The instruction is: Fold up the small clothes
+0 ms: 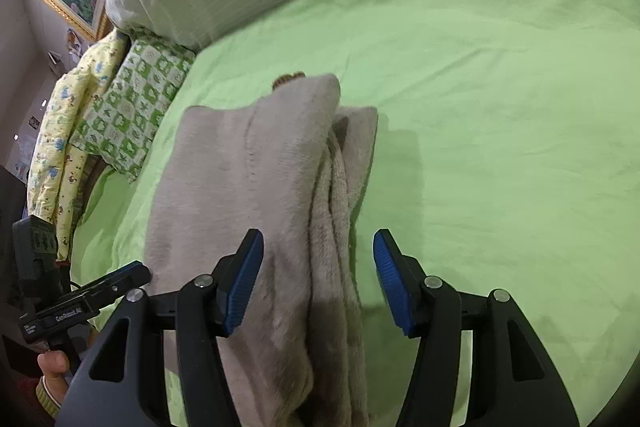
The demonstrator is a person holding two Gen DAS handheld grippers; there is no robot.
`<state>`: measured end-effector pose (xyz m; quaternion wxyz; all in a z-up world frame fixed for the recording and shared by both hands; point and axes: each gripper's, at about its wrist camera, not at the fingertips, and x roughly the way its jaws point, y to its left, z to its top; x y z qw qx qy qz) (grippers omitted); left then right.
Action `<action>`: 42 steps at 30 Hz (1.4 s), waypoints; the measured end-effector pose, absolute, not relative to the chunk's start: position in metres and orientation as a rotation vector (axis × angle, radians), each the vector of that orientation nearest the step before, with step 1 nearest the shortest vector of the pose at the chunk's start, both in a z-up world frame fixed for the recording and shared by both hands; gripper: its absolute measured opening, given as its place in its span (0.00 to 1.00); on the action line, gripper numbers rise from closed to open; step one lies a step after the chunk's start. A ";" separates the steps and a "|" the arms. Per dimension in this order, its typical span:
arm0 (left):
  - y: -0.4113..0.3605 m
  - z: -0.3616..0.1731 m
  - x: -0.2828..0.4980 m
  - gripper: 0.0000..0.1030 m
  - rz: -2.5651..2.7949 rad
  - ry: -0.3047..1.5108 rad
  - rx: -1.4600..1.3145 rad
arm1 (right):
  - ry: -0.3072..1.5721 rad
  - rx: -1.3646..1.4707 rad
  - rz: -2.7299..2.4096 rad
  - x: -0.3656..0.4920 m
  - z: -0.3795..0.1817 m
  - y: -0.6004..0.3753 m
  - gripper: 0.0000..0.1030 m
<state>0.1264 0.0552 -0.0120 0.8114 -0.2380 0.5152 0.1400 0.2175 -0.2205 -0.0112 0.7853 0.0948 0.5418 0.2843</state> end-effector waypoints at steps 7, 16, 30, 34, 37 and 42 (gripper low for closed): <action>0.054 -0.010 0.092 0.78 0.296 1.113 -0.499 | 1.116 0.170 0.646 0.177 0.016 -0.231 0.57; 0.038 -0.022 0.056 0.78 0.280 1.162 -0.458 | 1.178 0.142 0.662 0.130 0.004 -0.236 0.54; 0.023 -0.042 0.057 0.78 0.280 1.204 -0.372 | 1.137 0.008 0.626 0.122 0.008 -0.228 0.07; 0.015 -0.048 0.060 0.78 0.274 1.226 -0.350 | 1.153 -0.080 0.592 0.124 -0.006 -0.226 0.07; 0.011 -0.052 0.061 0.78 0.270 1.239 -0.337 | 1.190 -0.092 0.569 0.124 -0.026 -0.227 0.07; 0.010 -0.053 0.059 0.78 0.271 1.238 -0.328 | 1.212 -0.023 0.558 0.126 -0.030 -0.235 0.09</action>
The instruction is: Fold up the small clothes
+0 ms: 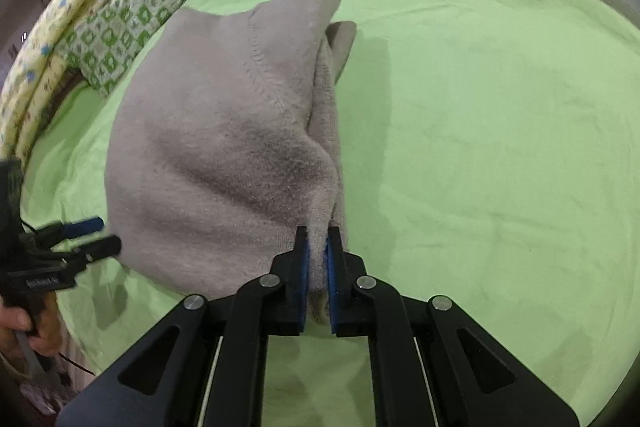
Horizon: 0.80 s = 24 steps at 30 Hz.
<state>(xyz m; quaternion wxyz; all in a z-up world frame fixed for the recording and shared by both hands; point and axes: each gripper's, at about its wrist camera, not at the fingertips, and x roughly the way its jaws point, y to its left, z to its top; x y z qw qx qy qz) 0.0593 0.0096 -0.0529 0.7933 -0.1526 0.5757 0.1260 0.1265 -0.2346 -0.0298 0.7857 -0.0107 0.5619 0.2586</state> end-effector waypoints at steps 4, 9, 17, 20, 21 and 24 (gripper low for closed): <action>0.009 -0.050 0.056 0.77 0.274 1.235 -0.320 | 1.201 -0.016 0.567 0.122 -0.018 -0.237 0.11; 0.001 -0.040 0.057 0.77 0.287 1.219 -0.302 | 1.178 0.012 0.561 0.118 -0.003 -0.243 0.12; 0.011 -0.004 0.072 0.78 0.264 1.117 -0.336 | 1.092 0.076 0.587 0.126 0.025 -0.235 0.12; 0.015 0.001 0.088 0.78 0.249 1.098 -0.358 | 1.064 0.081 0.606 0.139 0.032 -0.222 0.12; 0.017 0.002 0.097 0.78 0.247 1.094 -0.367 | 1.064 0.081 0.614 0.142 0.032 -0.217 0.12; 0.016 0.002 0.114 0.78 0.229 1.079 -0.386 | 1.066 0.087 0.640 0.158 0.028 -0.200 0.12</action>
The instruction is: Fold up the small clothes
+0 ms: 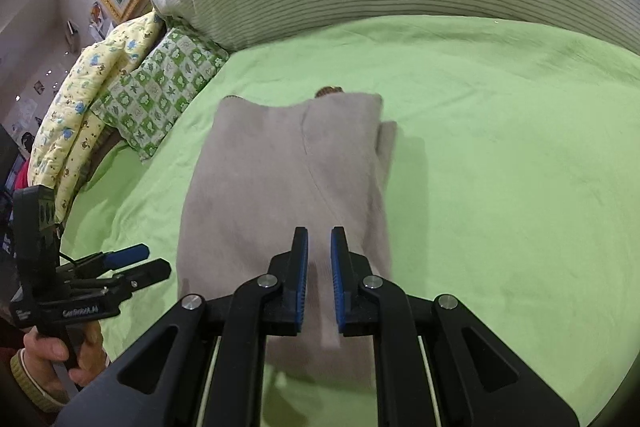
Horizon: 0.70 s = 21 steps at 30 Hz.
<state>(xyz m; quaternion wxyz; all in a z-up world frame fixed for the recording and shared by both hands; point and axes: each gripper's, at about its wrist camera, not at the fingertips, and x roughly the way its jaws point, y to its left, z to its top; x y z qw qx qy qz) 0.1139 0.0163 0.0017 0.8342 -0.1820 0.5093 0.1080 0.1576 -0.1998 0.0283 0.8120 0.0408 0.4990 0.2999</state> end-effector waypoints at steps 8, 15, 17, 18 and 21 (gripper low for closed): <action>0.022 -0.023 0.152 0.76 0.216 1.088 -0.410 | 1.136 0.057 0.623 0.183 -0.005 -0.179 0.12; 0.057 -0.071 0.160 0.81 0.228 1.173 -0.613 | 1.189 0.058 0.619 0.197 -0.038 -0.184 0.12; 0.060 -0.076 0.159 0.83 0.229 1.173 -0.638 | 1.187 0.057 0.626 0.197 -0.039 -0.183 0.11; 0.060 -0.076 0.159 0.83 0.233 1.170 -0.632 | 1.187 0.061 0.629 0.198 -0.039 -0.183 0.11; 0.055 -0.070 0.159 0.83 0.240 1.163 -0.598 | 1.186 0.073 0.632 0.197 -0.034 -0.184 0.12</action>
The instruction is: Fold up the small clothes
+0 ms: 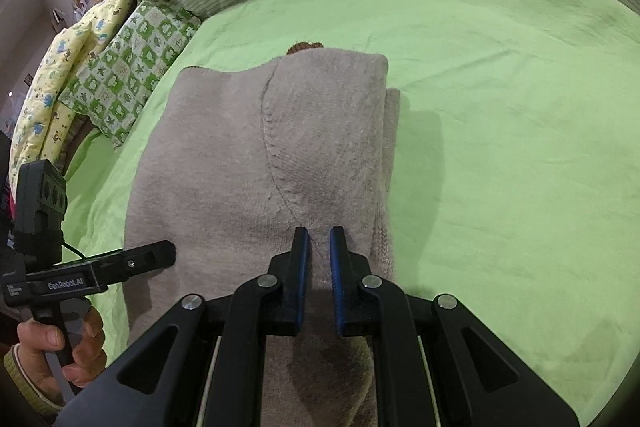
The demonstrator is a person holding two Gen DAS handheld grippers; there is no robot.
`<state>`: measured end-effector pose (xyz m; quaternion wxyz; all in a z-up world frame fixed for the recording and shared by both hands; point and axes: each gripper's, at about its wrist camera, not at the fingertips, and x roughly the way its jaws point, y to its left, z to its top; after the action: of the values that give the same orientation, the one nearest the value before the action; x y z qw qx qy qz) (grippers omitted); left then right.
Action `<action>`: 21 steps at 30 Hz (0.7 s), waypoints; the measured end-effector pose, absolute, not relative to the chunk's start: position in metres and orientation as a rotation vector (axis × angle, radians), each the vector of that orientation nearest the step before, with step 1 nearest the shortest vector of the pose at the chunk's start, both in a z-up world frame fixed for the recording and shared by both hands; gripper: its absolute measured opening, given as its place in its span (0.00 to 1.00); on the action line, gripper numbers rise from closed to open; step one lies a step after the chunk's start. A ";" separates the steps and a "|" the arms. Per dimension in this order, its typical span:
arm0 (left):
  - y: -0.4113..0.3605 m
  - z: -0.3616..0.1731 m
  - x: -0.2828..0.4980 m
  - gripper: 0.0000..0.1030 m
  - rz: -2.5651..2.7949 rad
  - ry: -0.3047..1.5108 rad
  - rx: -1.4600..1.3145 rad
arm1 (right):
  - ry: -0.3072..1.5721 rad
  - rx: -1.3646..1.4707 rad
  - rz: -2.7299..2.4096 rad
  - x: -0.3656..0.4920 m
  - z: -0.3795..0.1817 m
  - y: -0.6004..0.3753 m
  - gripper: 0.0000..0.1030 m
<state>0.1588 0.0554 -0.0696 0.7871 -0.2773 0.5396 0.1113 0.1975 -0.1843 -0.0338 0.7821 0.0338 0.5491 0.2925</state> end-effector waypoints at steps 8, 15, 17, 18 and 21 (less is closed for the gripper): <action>0.052 -0.041 0.141 0.82 0.287 1.116 -0.560 | 1.155 0.122 0.610 0.180 -0.007 -0.193 0.36; 0.046 -0.027 0.108 0.82 0.299 1.101 -0.520 | 1.114 0.138 0.600 0.155 0.009 -0.203 0.50; 0.043 -0.026 0.101 0.82 0.289 1.102 -0.509 | 1.113 0.140 0.599 0.148 0.012 -0.204 0.50; 0.041 -0.025 0.096 0.82 0.289 1.102 -0.501 | 1.113 0.142 0.597 0.144 0.013 -0.205 0.50; 0.034 -0.022 0.080 0.82 0.286 1.109 -0.472 | 1.111 0.149 0.597 0.133 0.017 -0.206 0.50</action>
<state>0.0799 0.0336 -0.0217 0.8143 -0.2214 0.5195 0.1341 0.1327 -0.2063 0.0169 0.8050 0.0698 0.5189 0.2790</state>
